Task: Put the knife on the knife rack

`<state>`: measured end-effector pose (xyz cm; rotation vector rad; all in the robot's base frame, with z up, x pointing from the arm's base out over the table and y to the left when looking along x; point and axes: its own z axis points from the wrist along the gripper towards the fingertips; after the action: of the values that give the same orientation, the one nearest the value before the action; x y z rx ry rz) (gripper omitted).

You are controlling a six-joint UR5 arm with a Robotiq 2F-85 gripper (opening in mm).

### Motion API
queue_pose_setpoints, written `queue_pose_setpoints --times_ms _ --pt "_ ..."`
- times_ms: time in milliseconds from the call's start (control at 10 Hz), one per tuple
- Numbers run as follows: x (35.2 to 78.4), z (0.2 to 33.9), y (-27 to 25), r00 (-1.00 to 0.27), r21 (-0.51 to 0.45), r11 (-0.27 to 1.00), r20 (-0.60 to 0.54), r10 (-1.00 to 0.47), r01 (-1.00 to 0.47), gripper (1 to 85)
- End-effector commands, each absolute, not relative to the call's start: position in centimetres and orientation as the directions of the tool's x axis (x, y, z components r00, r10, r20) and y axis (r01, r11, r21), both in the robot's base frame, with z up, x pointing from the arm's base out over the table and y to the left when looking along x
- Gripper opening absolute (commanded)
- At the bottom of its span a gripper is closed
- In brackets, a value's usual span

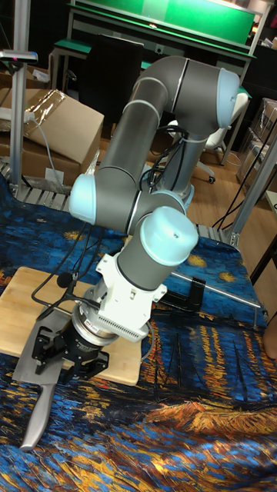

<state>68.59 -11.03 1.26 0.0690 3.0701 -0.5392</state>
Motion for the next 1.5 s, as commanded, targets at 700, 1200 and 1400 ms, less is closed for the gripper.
queue_pose_setpoints --times_ms 700,1200,1400 --pt "68.4 0.2 -11.2 -0.997 -0.358 0.931 -0.024 0.067 0.071 51.3" --pt "68.8 -0.7 -10.3 -0.996 -0.327 0.941 -0.038 0.081 0.090 51.3" --pt "68.7 -0.9 -10.3 -0.996 -0.324 0.942 -0.036 0.085 0.093 52.0"
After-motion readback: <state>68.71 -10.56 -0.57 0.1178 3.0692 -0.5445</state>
